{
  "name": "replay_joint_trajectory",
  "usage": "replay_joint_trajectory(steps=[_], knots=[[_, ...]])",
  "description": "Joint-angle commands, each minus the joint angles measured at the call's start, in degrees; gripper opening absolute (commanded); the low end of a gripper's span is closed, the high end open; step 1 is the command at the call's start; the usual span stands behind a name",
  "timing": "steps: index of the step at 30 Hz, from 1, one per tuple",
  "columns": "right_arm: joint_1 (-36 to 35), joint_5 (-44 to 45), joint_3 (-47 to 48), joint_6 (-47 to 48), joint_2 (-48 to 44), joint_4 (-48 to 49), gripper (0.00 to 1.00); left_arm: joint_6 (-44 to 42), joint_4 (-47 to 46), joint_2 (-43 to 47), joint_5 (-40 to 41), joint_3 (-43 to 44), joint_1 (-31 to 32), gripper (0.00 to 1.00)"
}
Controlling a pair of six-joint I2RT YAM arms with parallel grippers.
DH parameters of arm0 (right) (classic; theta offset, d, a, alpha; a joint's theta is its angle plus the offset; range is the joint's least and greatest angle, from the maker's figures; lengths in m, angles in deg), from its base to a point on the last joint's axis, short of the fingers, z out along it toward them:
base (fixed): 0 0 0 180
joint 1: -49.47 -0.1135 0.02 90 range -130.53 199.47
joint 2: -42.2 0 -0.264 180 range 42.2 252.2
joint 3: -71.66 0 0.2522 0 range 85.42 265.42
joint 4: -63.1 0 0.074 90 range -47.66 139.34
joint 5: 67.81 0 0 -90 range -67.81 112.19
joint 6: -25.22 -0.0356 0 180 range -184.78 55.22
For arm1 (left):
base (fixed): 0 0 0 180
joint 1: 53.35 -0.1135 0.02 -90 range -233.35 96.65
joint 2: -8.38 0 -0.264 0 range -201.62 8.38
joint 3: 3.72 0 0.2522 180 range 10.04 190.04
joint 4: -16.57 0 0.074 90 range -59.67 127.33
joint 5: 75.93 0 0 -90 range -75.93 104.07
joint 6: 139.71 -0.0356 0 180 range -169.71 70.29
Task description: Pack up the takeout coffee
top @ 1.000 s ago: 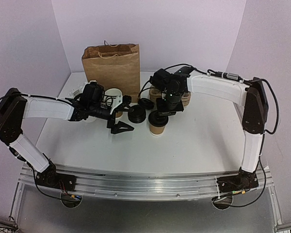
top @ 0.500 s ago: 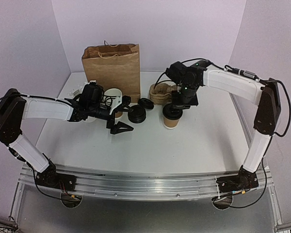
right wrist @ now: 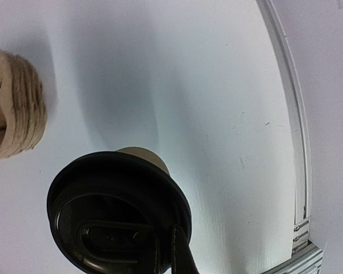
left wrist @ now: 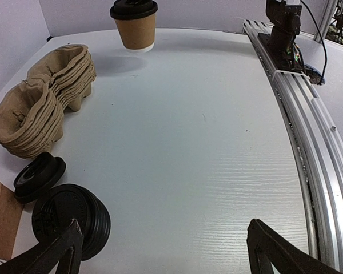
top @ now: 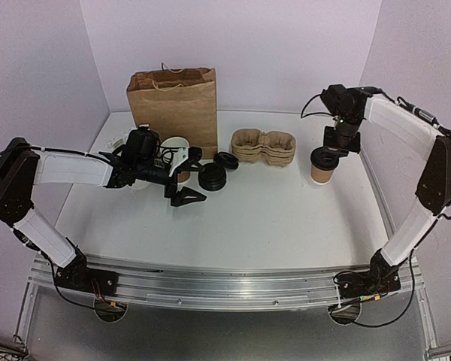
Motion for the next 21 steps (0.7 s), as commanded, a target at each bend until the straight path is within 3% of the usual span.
replay_joint_trajectory(steps=[1,5,12,20,21], knots=[[8.0,0.0,0.9,4.3,-1.1,2.6,0.00,0.9,-2.1,2.1,0.7,0.2,-0.3,1.00],[13.8,-2.7,2.5,5.2,2.8,6.4,0.00,1.0,-2.2,2.0,1.5,0.4,-0.3,1.00],[14.3,-2.6,5.9,5.7,9.2,7.2,0.00,0.7,-1.6,2.4,2.6,0.1,-0.4,1.00],[14.2,-2.3,5.3,4.7,10.7,7.6,0.00,0.4,-1.8,2.2,3.3,0.1,-0.6,1.00],[14.3,-2.2,5.1,4.6,10.5,7.6,0.04,0.4,-1.8,2.2,3.3,0.2,-0.7,1.00]])
